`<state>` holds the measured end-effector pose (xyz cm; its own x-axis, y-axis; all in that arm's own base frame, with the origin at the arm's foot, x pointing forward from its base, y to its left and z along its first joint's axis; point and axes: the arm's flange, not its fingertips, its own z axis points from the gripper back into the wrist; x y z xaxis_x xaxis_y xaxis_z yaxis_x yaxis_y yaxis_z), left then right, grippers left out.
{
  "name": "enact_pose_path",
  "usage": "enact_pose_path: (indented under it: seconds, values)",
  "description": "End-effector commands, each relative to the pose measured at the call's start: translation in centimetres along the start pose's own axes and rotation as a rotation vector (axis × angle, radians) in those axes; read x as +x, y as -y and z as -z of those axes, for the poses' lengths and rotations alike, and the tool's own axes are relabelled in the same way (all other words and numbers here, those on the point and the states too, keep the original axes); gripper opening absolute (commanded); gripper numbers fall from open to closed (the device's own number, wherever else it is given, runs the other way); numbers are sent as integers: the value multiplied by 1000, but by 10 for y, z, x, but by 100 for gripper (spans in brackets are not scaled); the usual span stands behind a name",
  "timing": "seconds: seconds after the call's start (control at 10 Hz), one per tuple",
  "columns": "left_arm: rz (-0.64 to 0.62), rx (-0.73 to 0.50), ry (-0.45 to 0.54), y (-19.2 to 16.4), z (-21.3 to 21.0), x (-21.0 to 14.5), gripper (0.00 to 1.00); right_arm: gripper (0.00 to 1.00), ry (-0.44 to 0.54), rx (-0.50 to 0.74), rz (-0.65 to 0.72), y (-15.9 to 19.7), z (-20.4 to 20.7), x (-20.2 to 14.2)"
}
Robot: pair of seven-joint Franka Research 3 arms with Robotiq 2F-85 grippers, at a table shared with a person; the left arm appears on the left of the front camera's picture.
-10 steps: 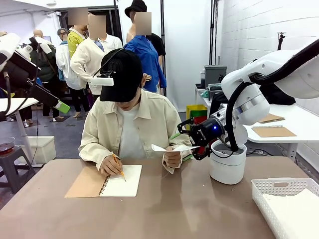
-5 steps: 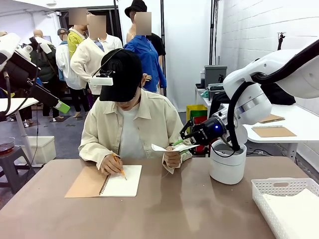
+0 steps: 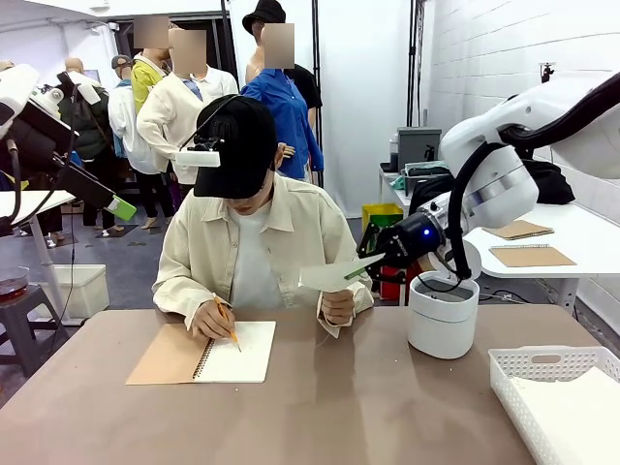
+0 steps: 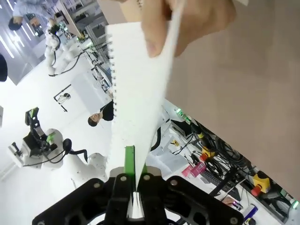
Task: Sort the paper based on its condition.
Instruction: If a person hands you a paper, place it in the Organizing basket , and if it's crumpled, put it in the Trash can.
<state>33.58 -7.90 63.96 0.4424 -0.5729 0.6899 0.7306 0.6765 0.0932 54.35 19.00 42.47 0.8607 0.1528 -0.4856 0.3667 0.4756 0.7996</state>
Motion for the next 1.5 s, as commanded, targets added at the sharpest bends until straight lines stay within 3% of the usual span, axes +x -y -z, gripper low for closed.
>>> enact_pose_path:
  seconds: [0.0, 0.4, 0.6, 0.8, 1.0, 1.2, 1.4]
  values:
    - [-3, -3, 4, 0, 0, 1, 100, 0, -18, 20, -65, -12, -12, -15]
    - [-3, -3, 4, 0, 0, 1, 100, 0, 109, -68, -224, -39, -49, -69]
    - [-3, -3, 4, 0, 0, 1, 100, 0, 277, -329, -334, -51, -62, -115]
    - [-3, -3, 4, 0, 0, 1, 100, 0, 432, -483, -475, -58, -88, -166]
    - [-3, -3, 4, 0, 0, 1, 100, 0, 561, -667, -521, -56, -109, -203]
    - [-3, -3, 4, 0, 0, 1, 100, 0, 661, -795, -557, -43, -125, -224]
    - [-3, -3, 4, 0, 0, 1, 100, 0, 642, -926, -544, -15, -138, -239]
